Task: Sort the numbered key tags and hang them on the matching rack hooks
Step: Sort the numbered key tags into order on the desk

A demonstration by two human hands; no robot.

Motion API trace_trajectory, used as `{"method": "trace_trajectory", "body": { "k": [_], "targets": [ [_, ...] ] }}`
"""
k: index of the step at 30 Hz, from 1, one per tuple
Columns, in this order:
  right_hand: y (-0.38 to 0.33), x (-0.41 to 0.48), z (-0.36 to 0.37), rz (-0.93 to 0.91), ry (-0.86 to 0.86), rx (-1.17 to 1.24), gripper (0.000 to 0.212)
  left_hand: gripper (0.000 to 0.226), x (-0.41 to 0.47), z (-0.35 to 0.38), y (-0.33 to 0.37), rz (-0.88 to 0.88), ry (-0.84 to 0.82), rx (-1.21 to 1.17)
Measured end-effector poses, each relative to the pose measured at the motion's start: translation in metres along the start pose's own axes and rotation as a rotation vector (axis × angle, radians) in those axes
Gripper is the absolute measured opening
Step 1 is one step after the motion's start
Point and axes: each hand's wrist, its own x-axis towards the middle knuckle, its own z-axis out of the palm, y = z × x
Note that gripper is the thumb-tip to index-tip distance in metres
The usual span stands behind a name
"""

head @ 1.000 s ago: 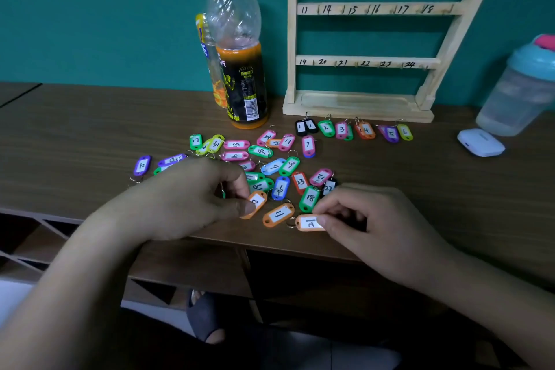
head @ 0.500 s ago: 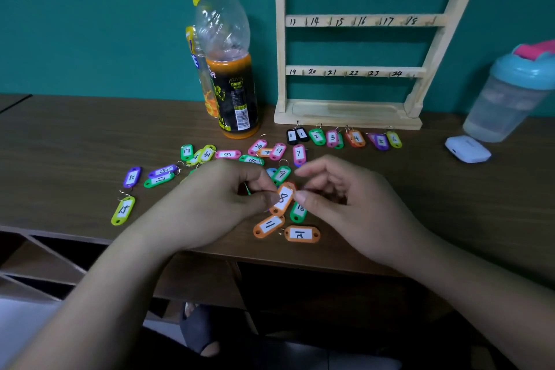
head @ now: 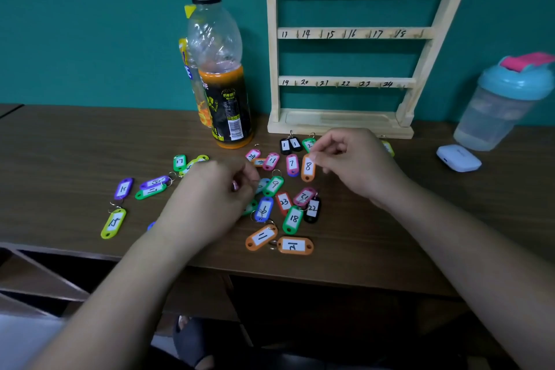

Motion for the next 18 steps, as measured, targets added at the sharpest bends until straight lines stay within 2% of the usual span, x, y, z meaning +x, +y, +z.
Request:
{"method": "trace_trajectory", "body": {
  "k": [8, 14, 18],
  "targets": [
    [0.014, 0.021, 0.012, 0.028, 0.086, -0.208, 0.002, 0.016, 0.010, 0.010, -0.010, 0.016, 0.011, 0.034],
    [0.012, 0.015, 0.018, -0.039, 0.125, -0.289, 0.006, 0.014, 0.021, 0.017, -0.015, 0.014, 0.005, 0.068],
    [0.008, 0.011, 0.022, -0.153, 0.164, -0.329, 0.006, 0.015, 0.027, 0.021, -0.011, 0.031, -0.014, 0.049]
  ]
}}
